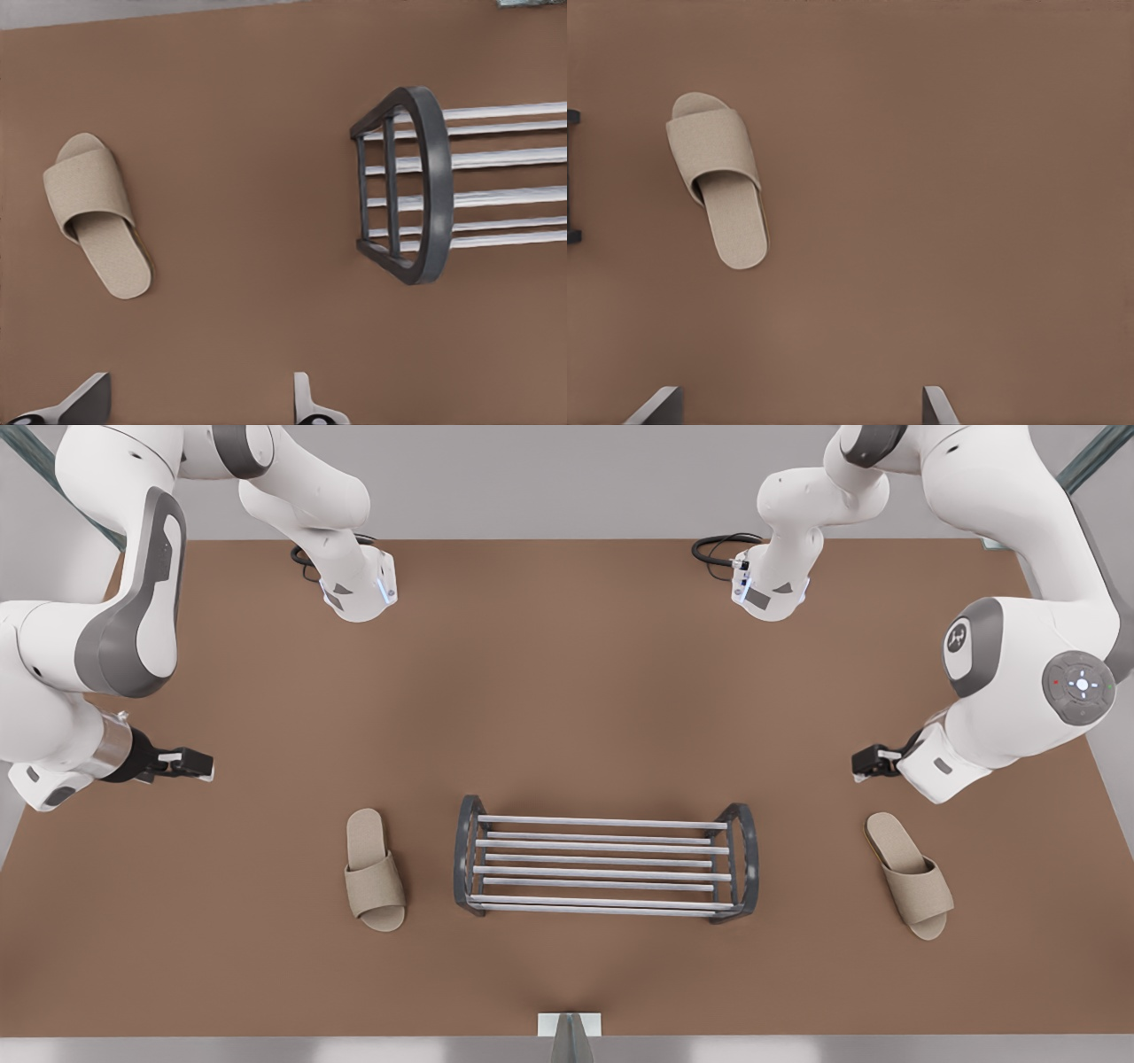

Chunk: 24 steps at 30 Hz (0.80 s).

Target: Place the right shoe on the shoe rack with the right arm, and place the left shoe on the shoe rack with the left arm

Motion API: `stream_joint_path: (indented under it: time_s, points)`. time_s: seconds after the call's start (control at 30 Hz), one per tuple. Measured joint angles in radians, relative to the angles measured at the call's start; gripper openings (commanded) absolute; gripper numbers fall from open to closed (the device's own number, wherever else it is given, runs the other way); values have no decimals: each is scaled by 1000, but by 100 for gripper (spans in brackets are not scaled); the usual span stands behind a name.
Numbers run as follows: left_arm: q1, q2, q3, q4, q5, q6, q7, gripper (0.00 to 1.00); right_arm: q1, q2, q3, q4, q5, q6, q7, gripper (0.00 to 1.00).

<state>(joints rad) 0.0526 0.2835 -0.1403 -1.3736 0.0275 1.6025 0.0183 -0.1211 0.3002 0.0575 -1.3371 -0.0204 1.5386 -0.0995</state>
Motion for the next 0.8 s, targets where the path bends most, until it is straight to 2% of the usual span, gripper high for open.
stream_joint_path:
  time_s: [0.13, 0.2, 0.27, 0.33, 0.43, 0.5, 0.6, 0.73, 0.8]
  points:
    - [24, -1, 4, -3, 15, 23, 0, 100, 1, 6, -1, 1, 2, 9, -10, 100]
    - [93, -21, 7, -120, 37, 104, 0, 100, -11, -8, 0, -30, 20, 31, -14, 100]
    - [143, -79, 8, -378, 79, 310, -1, 100, -19, -116, 1, -221, 32, 115, -18, 100]
    - [184, -76, 10, -633, 125, 636, -1, 100, -16, -203, 2, -386, 38, 241, -22, 100]
    - [240, -49, 10, -809, 159, 1068, 0, 100, -4, -227, 2, -581, 42, 494, -27, 100]
    - [256, -28, 18, -874, 170, 1298, 2, 100, -3, -230, 7, -684, 42, 672, -30, 100]
    - [273, -4, 20, -921, 177, 1529, 3, 100, -2, -216, 10, -722, 39, 875, -43, 100]
    - [274, 62, 70, -932, 176, 1702, 3, 100, -70, -206, 30, -744, 43, 1035, -52, 100]
    - [271, 93, 108, -932, 176, 1754, 4, 100, -79, -196, 40, -858, 45, 1164, -51, 100]
